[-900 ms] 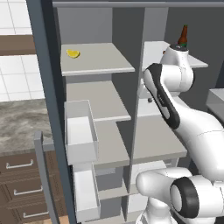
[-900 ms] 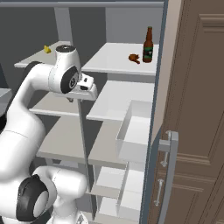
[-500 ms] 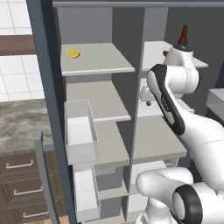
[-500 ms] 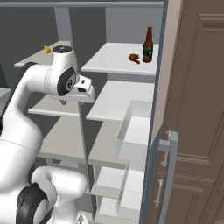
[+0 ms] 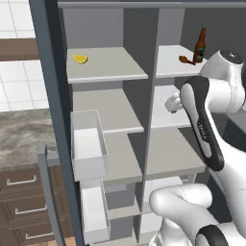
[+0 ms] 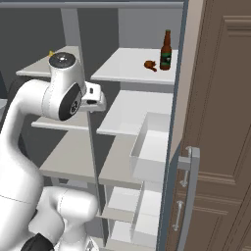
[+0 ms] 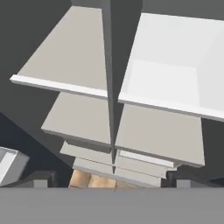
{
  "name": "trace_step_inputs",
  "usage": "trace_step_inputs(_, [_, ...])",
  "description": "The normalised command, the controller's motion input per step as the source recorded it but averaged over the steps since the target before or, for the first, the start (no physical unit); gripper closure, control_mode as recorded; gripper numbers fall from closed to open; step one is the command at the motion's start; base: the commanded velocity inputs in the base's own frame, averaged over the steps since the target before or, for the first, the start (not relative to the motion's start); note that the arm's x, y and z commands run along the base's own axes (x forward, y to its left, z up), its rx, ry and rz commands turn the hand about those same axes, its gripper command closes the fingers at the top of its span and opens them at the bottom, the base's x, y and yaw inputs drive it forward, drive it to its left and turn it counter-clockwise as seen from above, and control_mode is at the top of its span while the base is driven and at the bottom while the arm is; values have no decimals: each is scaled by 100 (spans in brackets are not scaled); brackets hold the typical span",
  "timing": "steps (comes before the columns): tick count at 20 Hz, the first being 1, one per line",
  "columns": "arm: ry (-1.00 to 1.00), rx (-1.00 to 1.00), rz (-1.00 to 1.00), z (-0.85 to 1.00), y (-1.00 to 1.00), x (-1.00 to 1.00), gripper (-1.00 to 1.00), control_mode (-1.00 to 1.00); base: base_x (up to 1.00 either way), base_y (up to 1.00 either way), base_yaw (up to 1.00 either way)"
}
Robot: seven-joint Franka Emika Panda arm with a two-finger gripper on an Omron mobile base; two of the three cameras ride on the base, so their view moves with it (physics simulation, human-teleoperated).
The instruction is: There's a chicken drumstick in the fridge that needs to be moved to the freezer for freezing. Pick up the chicken drumstick from the fridge, place it on any shelf in the freezer, and close the fridge and freezer doors when done.
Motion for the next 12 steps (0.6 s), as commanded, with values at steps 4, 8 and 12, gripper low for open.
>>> trace_step_inputs(4, [-1, -2, 5, 36, -8, -4, -100, -100, 0, 0, 0])
trace_step_inputs(8, [-1, -1, 4, 51, -34, 0, -100, -100, 0, 0, 0])
trace_step_inputs(12, [-6, 0, 1, 53, -55, 0, -100, -100, 0, 0, 0])
